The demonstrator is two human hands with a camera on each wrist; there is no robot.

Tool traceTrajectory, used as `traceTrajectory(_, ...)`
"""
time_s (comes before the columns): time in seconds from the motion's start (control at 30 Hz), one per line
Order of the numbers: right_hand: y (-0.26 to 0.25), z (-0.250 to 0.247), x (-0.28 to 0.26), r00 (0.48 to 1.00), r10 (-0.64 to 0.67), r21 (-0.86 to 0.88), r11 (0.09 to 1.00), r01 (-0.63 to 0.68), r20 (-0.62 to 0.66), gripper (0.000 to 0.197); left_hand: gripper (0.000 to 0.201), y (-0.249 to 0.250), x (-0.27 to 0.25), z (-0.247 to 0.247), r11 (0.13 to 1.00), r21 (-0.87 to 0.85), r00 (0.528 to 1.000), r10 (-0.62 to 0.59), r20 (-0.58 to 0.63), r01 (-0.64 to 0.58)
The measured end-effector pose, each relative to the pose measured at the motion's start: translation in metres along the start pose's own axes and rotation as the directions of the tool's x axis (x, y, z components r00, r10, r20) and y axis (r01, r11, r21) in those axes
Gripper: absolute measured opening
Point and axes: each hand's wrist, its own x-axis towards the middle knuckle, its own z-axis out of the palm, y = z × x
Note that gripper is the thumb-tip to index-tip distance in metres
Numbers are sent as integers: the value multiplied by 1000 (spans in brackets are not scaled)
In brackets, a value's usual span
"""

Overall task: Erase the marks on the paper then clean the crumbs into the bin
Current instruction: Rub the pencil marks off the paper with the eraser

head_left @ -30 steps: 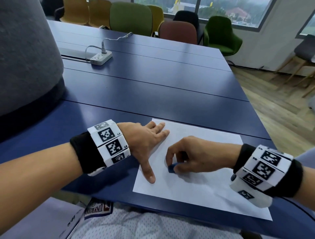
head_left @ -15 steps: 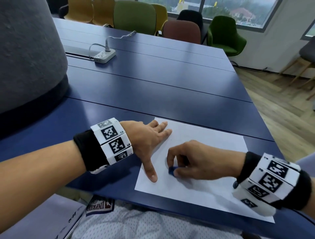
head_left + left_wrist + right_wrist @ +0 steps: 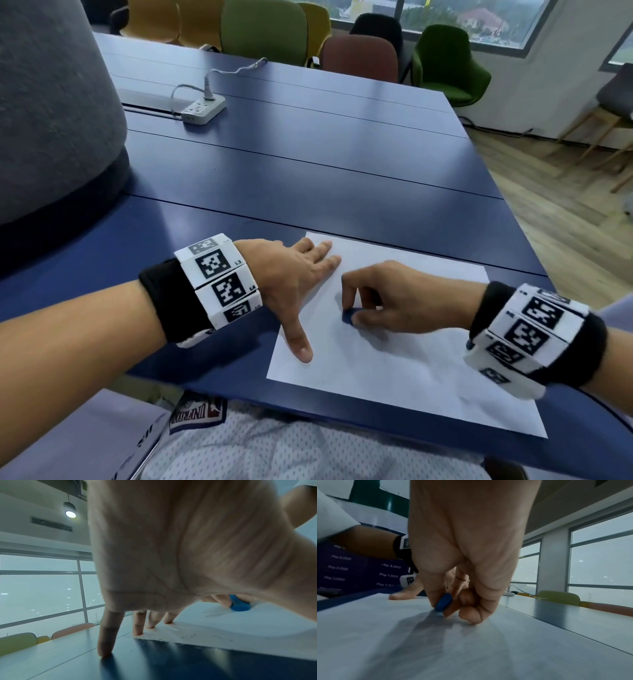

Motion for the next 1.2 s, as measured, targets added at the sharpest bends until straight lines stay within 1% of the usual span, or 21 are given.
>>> traceTrajectory(0.03,1,1,-1,1000,-1,5,1000,1,6,4,153,0,0,0,1000,0,1000,2,0,-2)
traceTrajectory(0.13,-9,10,-8,990,-69,32,997,66,124,3,152,1,-1,-1,1000,5,1000,5,6,-5)
traceTrajectory(0.17,-10,9,-7,987,-77,25,997,74,138,3,152,1,-1,-1,1000,2,1000,3,8,-3)
traceTrajectory(0.2,-7,6,-4,991,-65,12,998,64,116,4,153,1,-1,0,1000,-2,1000,3,6,-3)
traceTrajectory(0.3,9,0,5,1000,-7,6,1000,7,-24,6,152,1,-2,1,1000,-17,1000,8,-9,-8)
traceTrajectory(0.33,11,1,4,1000,-7,14,1000,8,-30,6,152,2,-2,1,1000,-21,1000,11,-11,-11)
traceTrajectory(0.47,5,6,-1,992,-52,44,998,48,111,4,152,3,-2,0,1000,-7,1000,11,-2,-11)
traceTrajectory(0.5,7,2,3,994,-34,39,999,30,100,5,153,3,-2,0,1000,-9,1000,10,0,-10)
traceTrajectory(0.57,16,-7,16,1000,25,12,1000,-25,3,5,154,2,-2,0,1000,-11,1000,15,-6,-15)
traceTrajectory(0.63,28,-18,30,992,87,-5,996,-87,-91,4,153,2,-4,0,1000,-10,1000,21,-7,-21)
traceTrajectory(0.7,39,-24,41,981,129,-3,991,-130,-145,6,152,2,-5,-1,1000,-5,1000,22,-8,-22)
traceTrajectory(0.77,41,-23,42,978,145,26,989,-143,-148,7,152,2,-5,-2,1000,2,1000,20,-8,-20)
traceTrajectory(0.8,40,-20,39,982,136,42,990,-132,-128,5,152,2,-4,-2,1000,4,1000,20,-8,-20)
traceTrajectory(0.9,28,-13,28,998,70,53,996,-70,7,5,153,1,-3,-1,1000,12,1000,22,-5,-22)
traceTrajectory(0.93,27,-14,28,997,67,43,997,-68,30,5,154,1,-3,-1,1000,15,1000,21,-2,-21)
traceTrajectory(0.97,28,-17,31,997,74,23,997,-75,19,5,154,0,-3,-1,1000,14,1000,20,0,-19)
traceTrajectory(1.03,38,-24,41,990,115,5,993,-115,-80,4,154,0,-2,0,1000,13,1000,24,-8,-24)
traceTrajectory(1.1,45,-28,48,973,151,30,989,-148,-177,4,154,-2,-2,1,1000,5,999,27,-17,-27)
traceTrajectory(1.13,46,-26,49,970,153,42,988,-148,-189,4,154,-3,-1,2,999,-4,999,32,-20,-32)
traceTrajectory(1.2,40,-18,45,984,109,51,993,-103,-139,6,155,-6,1,5,999,-20,998,47,-33,-48)
